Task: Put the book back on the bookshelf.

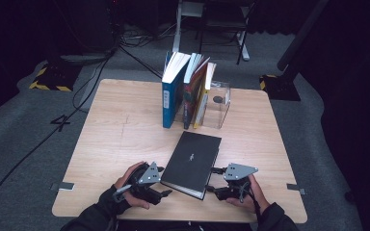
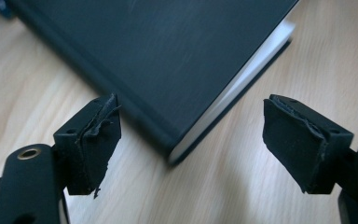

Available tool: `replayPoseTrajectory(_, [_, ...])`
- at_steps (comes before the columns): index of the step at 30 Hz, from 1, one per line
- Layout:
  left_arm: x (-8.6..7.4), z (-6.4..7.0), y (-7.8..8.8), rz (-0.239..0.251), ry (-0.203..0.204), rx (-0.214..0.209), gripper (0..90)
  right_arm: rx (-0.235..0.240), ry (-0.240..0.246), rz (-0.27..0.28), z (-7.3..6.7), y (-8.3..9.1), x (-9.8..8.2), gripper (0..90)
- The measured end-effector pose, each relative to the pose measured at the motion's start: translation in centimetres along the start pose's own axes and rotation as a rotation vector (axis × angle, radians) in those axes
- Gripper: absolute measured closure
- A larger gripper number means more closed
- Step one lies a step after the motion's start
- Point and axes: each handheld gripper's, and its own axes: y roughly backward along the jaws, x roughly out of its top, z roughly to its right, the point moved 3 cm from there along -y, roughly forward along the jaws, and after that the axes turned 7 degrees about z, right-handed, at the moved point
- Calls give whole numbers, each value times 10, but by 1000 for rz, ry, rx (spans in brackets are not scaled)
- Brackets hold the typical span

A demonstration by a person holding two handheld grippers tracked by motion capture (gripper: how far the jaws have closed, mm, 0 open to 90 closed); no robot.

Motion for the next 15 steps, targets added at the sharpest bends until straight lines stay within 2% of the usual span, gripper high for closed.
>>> replayPoseTrajectory(1, [3,1,-3,3,-6,7,199,-6,1,-2,-1,-1,1,352])
replayPoseTrajectory(3, [9,3,-11,-6,-24,-20,198,-9,7,-9,-2,-3,2,352])
replayPoseTrajectory(7, [13,6,-19,-14,-46,-15,164,-19,-7,-4,-3,-5,5,356])
replayPoseTrajectory(9, [16,6,-22,-11,-37,1,165,-28,-14,5,-3,-5,8,356])
replayPoseTrajectory(15, [19,8,-28,-24,-66,74,141,-61,-17,23,-5,-8,17,355])
